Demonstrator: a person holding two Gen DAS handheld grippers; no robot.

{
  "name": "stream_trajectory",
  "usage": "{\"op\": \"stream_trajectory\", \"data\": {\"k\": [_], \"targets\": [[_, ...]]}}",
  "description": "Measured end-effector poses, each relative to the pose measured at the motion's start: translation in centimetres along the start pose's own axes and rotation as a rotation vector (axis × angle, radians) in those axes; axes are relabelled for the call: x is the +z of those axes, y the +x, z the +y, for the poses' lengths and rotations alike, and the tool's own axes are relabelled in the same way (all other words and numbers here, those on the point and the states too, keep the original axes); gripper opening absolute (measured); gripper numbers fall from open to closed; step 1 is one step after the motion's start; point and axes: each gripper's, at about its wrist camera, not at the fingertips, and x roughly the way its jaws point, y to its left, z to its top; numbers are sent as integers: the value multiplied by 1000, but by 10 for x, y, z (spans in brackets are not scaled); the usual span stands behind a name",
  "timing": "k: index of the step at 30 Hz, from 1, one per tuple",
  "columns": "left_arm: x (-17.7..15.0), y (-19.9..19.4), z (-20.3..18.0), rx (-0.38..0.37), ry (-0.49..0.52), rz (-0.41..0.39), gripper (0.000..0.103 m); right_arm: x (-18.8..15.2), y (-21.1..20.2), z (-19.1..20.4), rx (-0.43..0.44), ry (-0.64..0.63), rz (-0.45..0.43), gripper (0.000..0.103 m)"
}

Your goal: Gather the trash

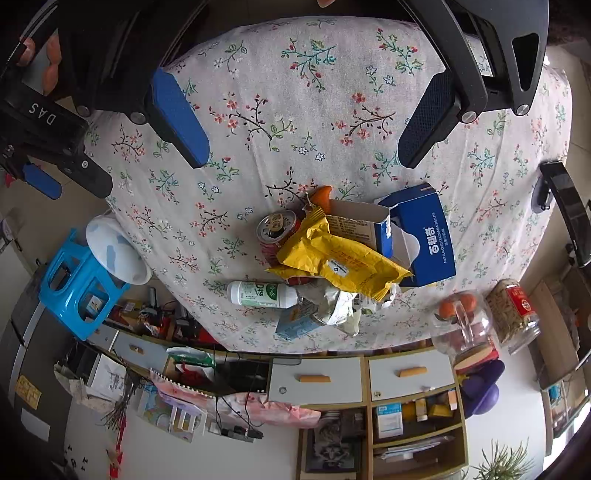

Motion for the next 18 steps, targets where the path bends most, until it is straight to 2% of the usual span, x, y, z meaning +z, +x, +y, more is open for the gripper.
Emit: {"op": "stream_trajectory", "data": {"k": [18], "targets": [[0,1,1,1,-2,2,103,-1,1,-1,5,5,2,103]]}}
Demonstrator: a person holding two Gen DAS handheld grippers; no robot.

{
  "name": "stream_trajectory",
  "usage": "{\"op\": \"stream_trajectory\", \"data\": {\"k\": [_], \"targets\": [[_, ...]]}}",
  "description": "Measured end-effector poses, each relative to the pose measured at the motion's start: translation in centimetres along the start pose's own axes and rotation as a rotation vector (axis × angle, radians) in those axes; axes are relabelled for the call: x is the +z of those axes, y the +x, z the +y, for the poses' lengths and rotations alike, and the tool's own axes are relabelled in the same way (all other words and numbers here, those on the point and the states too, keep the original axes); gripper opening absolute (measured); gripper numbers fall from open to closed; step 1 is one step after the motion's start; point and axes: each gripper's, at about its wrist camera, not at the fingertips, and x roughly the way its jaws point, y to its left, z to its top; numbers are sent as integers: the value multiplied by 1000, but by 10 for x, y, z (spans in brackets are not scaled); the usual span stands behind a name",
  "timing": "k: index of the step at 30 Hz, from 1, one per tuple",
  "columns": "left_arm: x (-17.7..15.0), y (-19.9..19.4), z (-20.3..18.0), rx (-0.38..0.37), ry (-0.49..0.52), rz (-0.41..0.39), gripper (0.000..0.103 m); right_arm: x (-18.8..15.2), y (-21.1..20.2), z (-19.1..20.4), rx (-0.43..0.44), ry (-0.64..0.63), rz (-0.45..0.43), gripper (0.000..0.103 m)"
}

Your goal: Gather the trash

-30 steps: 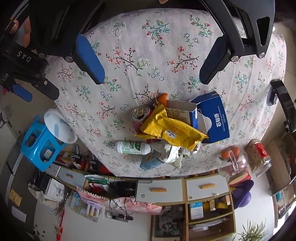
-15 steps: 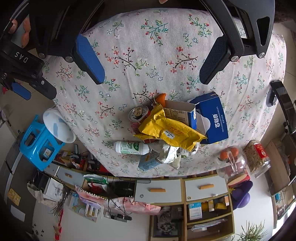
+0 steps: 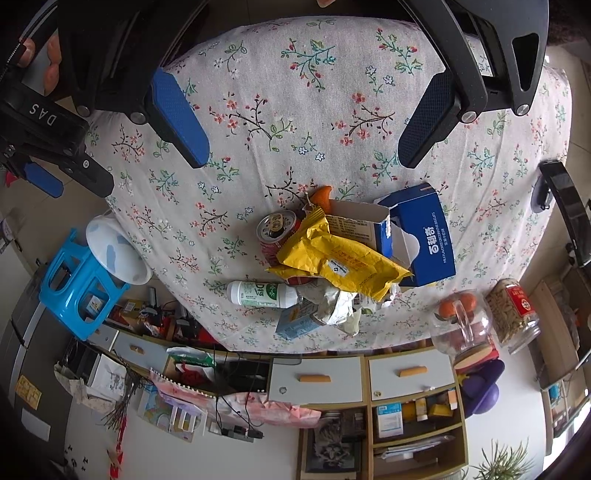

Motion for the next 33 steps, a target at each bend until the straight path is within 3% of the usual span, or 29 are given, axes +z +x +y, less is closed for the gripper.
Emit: {"op": "stream_trajectory", "data": {"k": [33], "targets": [[-1,-1,0,-1,0,-7,103,-2,2,-1,3,13,5,103]]}}
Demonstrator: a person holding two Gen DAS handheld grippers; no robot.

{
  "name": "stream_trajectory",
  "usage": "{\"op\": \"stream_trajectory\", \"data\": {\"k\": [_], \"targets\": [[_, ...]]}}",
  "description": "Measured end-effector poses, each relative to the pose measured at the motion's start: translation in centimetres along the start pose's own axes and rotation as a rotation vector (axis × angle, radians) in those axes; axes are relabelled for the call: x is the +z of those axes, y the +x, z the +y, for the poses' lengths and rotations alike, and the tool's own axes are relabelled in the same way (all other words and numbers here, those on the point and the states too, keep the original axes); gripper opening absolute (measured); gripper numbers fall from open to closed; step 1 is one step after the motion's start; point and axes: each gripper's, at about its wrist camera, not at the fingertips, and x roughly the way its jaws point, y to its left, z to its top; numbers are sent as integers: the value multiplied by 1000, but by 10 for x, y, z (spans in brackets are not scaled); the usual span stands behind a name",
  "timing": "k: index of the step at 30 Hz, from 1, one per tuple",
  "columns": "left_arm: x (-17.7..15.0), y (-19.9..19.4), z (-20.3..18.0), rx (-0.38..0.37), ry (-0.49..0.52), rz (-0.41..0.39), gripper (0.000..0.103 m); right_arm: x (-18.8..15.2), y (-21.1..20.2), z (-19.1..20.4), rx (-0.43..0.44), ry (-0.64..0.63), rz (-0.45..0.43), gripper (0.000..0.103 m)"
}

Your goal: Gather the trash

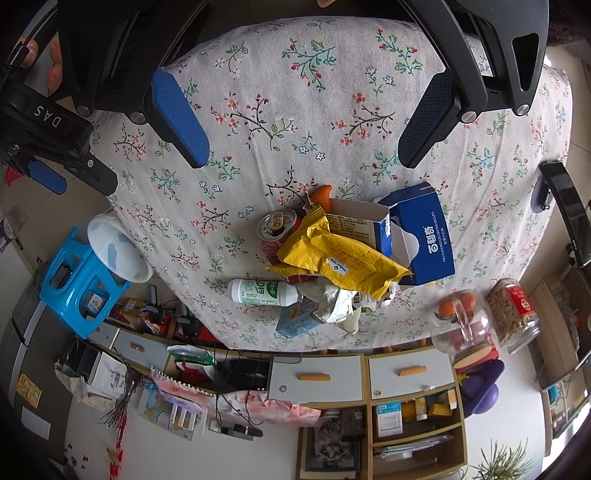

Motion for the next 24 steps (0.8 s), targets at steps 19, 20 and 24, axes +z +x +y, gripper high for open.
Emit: {"op": "stream_trajectory", "data": {"k": [19,20,24], "targets": [[1,-1,1,-9,-8,7,103,0,0,-1,4,4,3,103],[1,0,1,-8,-8,8,103,0,0,-1,5,6,0,103],[3,-1,4,-8,-17,8,103,0,-1,-2,-8,16,-8,103]]}}
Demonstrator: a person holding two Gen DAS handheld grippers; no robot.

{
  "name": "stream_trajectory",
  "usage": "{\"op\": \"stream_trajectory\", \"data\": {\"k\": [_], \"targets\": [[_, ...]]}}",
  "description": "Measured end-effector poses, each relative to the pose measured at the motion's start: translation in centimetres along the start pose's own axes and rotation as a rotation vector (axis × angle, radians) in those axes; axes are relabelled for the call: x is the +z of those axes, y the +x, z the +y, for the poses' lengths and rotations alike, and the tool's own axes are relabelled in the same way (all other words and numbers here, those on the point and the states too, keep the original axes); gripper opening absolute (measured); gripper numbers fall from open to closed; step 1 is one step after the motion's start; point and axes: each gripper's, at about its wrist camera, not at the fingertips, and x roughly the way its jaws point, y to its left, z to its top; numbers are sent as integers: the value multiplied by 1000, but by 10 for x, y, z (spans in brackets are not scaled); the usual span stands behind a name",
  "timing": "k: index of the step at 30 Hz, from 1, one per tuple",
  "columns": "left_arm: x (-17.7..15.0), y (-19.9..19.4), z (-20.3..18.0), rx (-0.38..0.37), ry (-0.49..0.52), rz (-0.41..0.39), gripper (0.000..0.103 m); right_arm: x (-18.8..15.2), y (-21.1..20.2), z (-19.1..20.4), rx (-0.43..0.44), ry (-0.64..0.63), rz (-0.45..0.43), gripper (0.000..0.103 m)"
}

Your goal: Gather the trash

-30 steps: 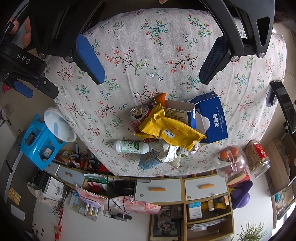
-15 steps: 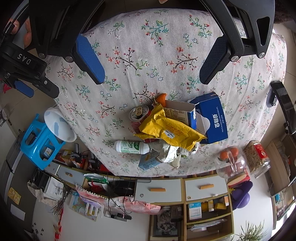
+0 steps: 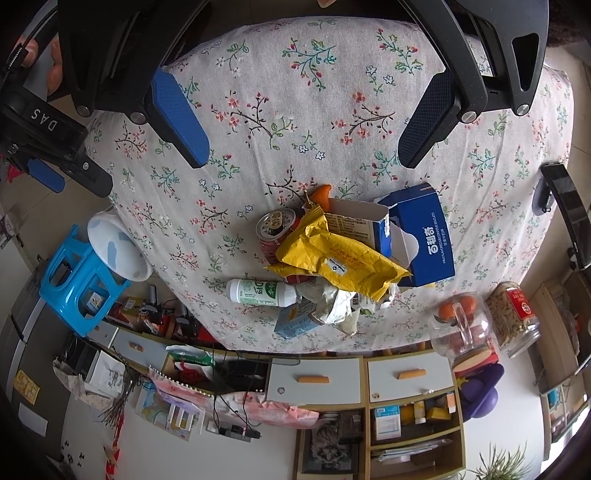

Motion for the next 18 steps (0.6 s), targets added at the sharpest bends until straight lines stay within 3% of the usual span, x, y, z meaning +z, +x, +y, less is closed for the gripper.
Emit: {"op": "stream_trajectory", "data": {"k": [14,18], "targets": [[24,-4,15,-75,-17,37,103,30,-23,-1,19,-9,-14,103],[45,10,44,-34,-51,88,103,54,-22,7,75,-46,38,103]]}}
